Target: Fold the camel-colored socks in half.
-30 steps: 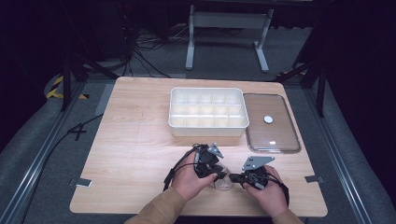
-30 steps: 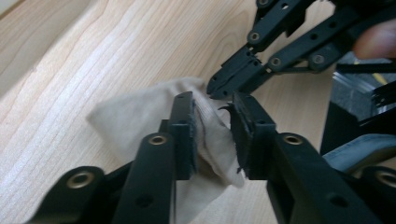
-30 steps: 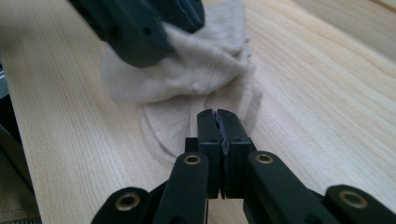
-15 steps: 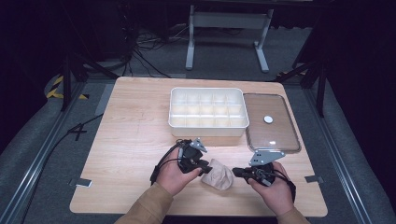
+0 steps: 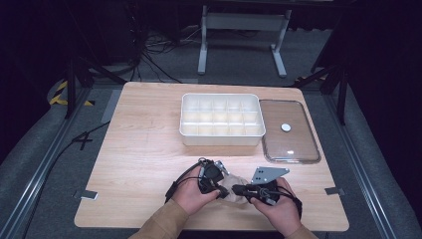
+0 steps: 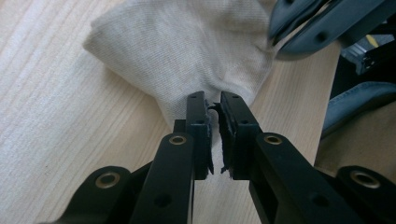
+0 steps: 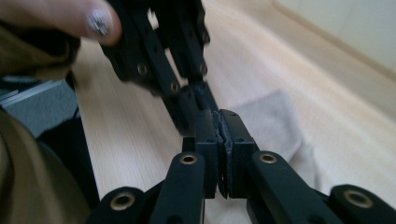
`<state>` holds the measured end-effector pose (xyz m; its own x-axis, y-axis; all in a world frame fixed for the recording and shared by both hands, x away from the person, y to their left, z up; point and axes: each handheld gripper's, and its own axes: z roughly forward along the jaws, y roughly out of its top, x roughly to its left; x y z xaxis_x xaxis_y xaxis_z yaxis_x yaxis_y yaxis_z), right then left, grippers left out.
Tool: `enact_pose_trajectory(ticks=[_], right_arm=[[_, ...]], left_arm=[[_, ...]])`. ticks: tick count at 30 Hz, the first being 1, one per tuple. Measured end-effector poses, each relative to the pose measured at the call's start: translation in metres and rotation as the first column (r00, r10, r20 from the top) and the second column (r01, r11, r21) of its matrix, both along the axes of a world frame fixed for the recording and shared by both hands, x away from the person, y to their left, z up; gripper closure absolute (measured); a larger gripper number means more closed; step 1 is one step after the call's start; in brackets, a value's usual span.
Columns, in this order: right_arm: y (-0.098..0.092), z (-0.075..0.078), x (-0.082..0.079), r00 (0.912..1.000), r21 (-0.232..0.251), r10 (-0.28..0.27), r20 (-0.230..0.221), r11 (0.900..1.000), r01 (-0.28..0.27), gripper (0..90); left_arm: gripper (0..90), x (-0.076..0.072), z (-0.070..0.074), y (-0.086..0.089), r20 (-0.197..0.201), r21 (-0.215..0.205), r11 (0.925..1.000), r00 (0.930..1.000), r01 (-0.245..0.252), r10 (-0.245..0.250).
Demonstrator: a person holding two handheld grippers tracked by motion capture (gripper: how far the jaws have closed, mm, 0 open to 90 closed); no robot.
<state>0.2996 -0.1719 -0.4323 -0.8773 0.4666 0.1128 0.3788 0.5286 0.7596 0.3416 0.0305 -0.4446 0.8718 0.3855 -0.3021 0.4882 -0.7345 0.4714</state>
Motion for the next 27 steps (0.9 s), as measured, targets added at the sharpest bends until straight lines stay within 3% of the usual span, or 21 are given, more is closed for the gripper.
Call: enact_pose_trajectory(ticks=[2,4,6,7,13,15,21,24,27], right_arm=[[0.000,-0.003,0.001,1.0000,-0.019,0.000,-0.005,1.000,0.000,87.3],[-0.004,-0.007,0.002,0.9993,-0.092,-0.027,-0.028,0.996,0.024,87.3],[-0.007,-0.008,0.003,0.9987,-0.104,-0.037,-0.035,0.994,0.033,87.4],[-0.011,-0.010,0.004,0.9975,-0.135,-0.052,-0.047,0.990,0.046,87.5],[-0.019,-0.021,0.008,0.9945,-0.187,-0.086,-0.061,0.980,0.073,87.3],[-0.022,-0.025,0.009,0.9934,-0.178,-0.093,-0.068,0.981,0.080,86.3],[-0.025,-0.016,0.008,0.9900,-0.155,-0.119,-0.075,0.982,0.107,80.8],[-0.024,-0.017,0.008,0.9802,-0.170,-0.152,-0.127,0.977,0.129,71.8],[-0.024,-0.020,0.009,0.9719,-0.180,-0.193,-0.135,0.969,0.167,67.4]], left_arm=[[82.5,0.000,0.000,0.000,-0.001,-0.002,1.0000,1.0000,-0.001,0.001],[82.4,0.001,0.002,0.001,0.002,-0.004,1.0000,1.0000,-0.002,0.002],[82.4,0.002,0.002,0.001,-0.003,-0.009,1.0000,1.0000,-0.002,0.002],[82.5,0.003,0.000,0.000,-0.009,-0.007,1.0000,1.0000,0.002,-0.002],[82.5,0.005,-0.004,-0.003,-0.024,0.002,0.9998,0.9995,0.020,-0.020],[82.4,0.006,-0.003,-0.004,-0.035,0.017,0.9994,0.9990,0.030,-0.029],[81.5,0.005,-0.004,-0.004,-0.027,0.008,0.9998,0.9995,0.018,-0.018],[81.2,0.003,-0.005,-0.005,-0.036,0.003,0.9999,0.9992,0.017,-0.017],[81.1,0.002,-0.006,-0.006,-0.045,-0.003,0.9996,0.9985,0.029,-0.029]])
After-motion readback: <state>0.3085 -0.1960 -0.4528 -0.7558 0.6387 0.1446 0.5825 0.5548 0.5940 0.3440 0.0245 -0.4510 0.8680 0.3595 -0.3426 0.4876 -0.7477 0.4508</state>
